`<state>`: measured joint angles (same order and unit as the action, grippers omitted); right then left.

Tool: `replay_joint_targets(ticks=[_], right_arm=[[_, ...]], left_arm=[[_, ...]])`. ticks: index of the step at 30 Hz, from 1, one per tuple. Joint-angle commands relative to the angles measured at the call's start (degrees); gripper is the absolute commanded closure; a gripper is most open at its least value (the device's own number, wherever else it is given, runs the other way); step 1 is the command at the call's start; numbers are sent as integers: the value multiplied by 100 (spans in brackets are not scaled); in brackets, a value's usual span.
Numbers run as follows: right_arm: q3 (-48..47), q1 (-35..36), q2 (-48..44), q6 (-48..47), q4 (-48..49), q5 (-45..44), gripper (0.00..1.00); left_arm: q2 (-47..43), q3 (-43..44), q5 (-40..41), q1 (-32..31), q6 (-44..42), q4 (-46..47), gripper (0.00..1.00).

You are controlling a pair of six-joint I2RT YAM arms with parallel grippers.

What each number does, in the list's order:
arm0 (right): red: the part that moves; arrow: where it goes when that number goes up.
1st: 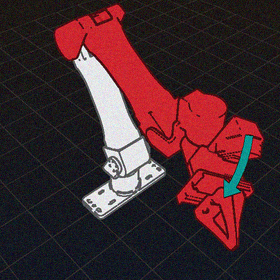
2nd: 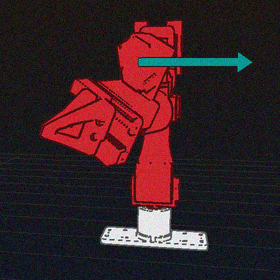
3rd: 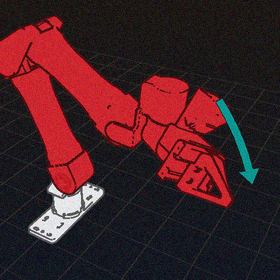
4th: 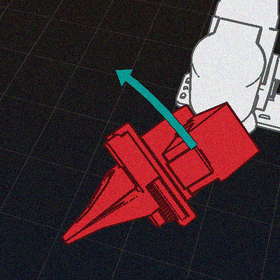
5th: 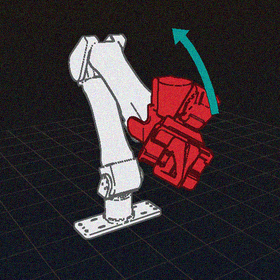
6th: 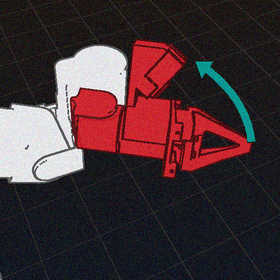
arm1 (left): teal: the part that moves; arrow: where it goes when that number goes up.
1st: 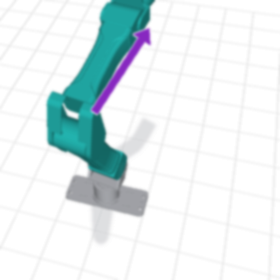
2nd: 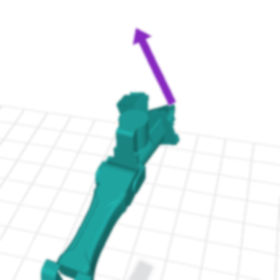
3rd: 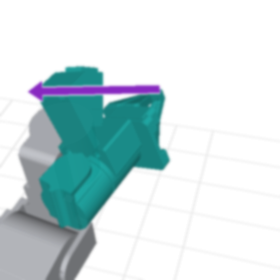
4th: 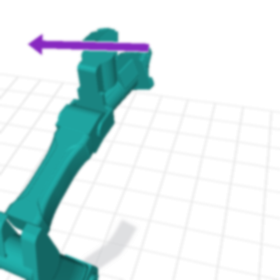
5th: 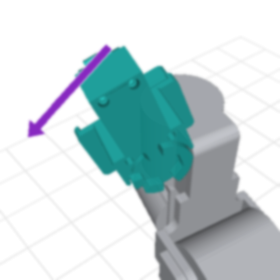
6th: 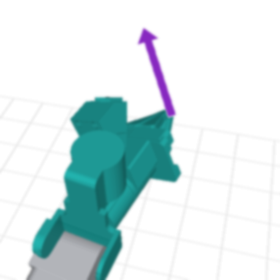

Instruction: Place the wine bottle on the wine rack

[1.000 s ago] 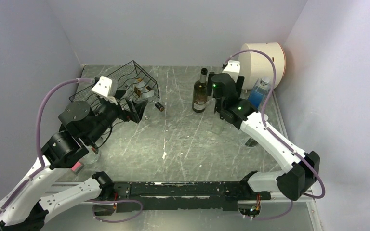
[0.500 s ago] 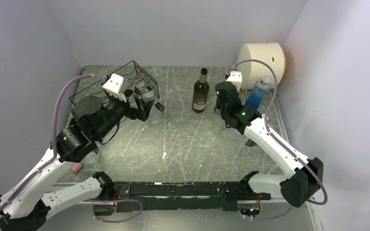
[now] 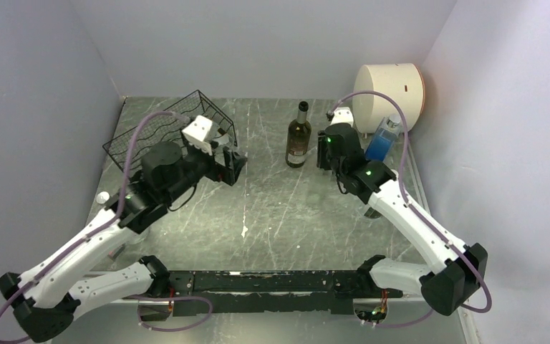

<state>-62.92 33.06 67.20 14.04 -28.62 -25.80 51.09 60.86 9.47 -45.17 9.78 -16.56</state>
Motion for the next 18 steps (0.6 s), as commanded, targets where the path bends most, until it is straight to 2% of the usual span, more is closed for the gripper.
replay_joint_targets(ticks=[1,9,14,18], right_arm=[[-259,-25,-304,-239,319,1184,100],[-141,-27,-433,-262,770,2730,100],[-40,-28,-467,-222,1097,3528,100],[46,-31,-451,-25,1400,4117,100]], left_arm=[[356,-538,-631,-20,231,637,1],[967,-1725,-1858,-19,202,2262,1],[1066,-2675,-2862,-18,-115,3967,5],[1144,-3330,-3093,-19,-246,5158,7]])
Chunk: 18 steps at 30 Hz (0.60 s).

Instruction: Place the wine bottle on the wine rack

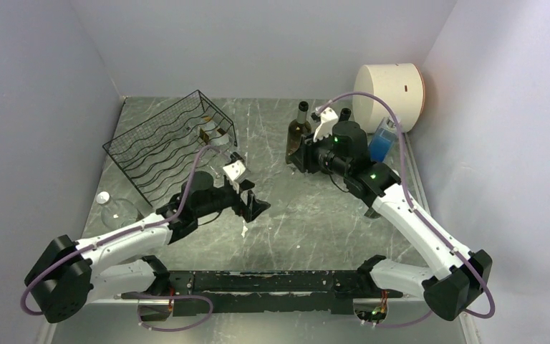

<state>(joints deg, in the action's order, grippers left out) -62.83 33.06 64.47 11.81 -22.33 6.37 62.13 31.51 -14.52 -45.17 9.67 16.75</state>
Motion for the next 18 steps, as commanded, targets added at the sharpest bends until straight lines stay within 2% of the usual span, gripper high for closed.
replay_joint_targets(ticks=[1,8,13,18], right_arm=[[55,-27,-163,257,845,1029,100],[207,-23,-101,652,1394,1770,100],[236,-27,-99,790,1567,1990,100],[258,-26,-127,816,1588,2096,100]], left_arm=[[89,-455,-670,-20,-235,1950,7],[530,-452,-585,-21,-482,2097,12],[758,-417,-840,-23,-571,2173,15],[814,-450,-1002,-28,-675,2251,23]])
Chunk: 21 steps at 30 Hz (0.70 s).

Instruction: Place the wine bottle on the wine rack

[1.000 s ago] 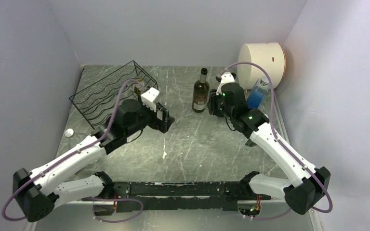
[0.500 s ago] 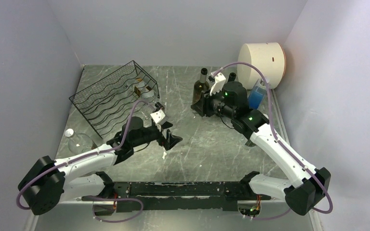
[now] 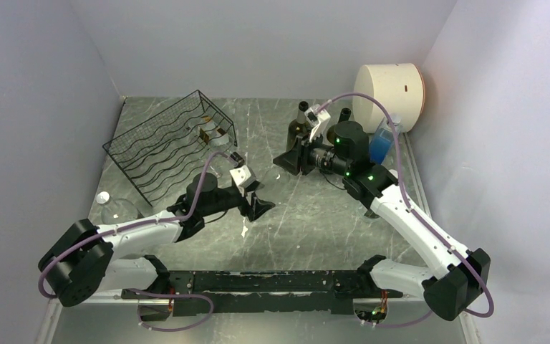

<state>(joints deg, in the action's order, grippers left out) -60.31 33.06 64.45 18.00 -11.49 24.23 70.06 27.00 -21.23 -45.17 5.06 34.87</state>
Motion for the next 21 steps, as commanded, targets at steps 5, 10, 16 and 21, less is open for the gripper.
replay_joint_targets(ticks=[5,10,16,21], right_arm=[[-21,-30,-190,177,353,331,100],[-197,-31,-244,61,-89,354,82],[-777,-28,-233,-540,-1341,-343,33],[-1325,-26,-211,-948,-2078,-530,28]], left_arm=[[-85,-12,-395,-28,-514,423,48],[-177,242,-501,-27,-1084,-6,93],[-400,526,-661,-37,-2664,-281,93],[-298,878,-494,-45,-4568,-506,93]])
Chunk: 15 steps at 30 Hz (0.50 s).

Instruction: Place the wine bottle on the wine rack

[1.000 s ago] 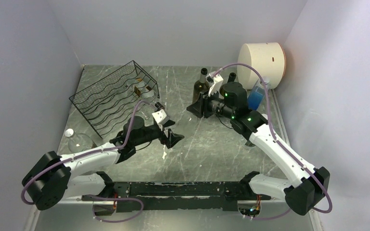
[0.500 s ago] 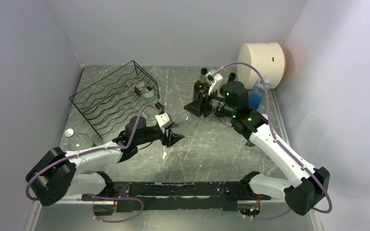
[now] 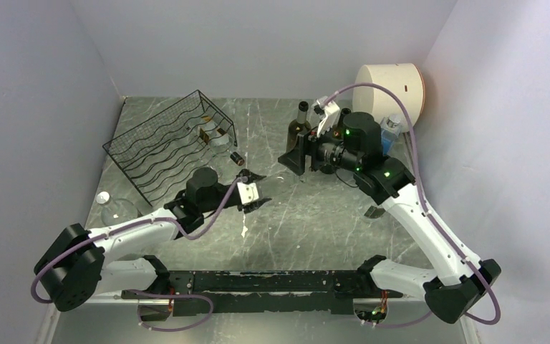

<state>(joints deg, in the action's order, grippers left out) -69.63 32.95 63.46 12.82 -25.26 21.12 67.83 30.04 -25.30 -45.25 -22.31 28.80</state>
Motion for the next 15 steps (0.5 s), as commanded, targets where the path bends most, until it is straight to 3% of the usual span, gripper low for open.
replay_joint_targets(ticks=[1,7,15], right_arm=[[-428,-16,-134,-495,-776,-182,27],[-440,-16,-80,-736,-1219,-29,24],[-340,-5,-43,-868,-1506,-373,24]], left_arm=[[-20,708,-25,-38,-2196,-109,93],[259,1234,182,-45,-3911,-496,93],[680,1934,483,-53,-5341,-605,93]])
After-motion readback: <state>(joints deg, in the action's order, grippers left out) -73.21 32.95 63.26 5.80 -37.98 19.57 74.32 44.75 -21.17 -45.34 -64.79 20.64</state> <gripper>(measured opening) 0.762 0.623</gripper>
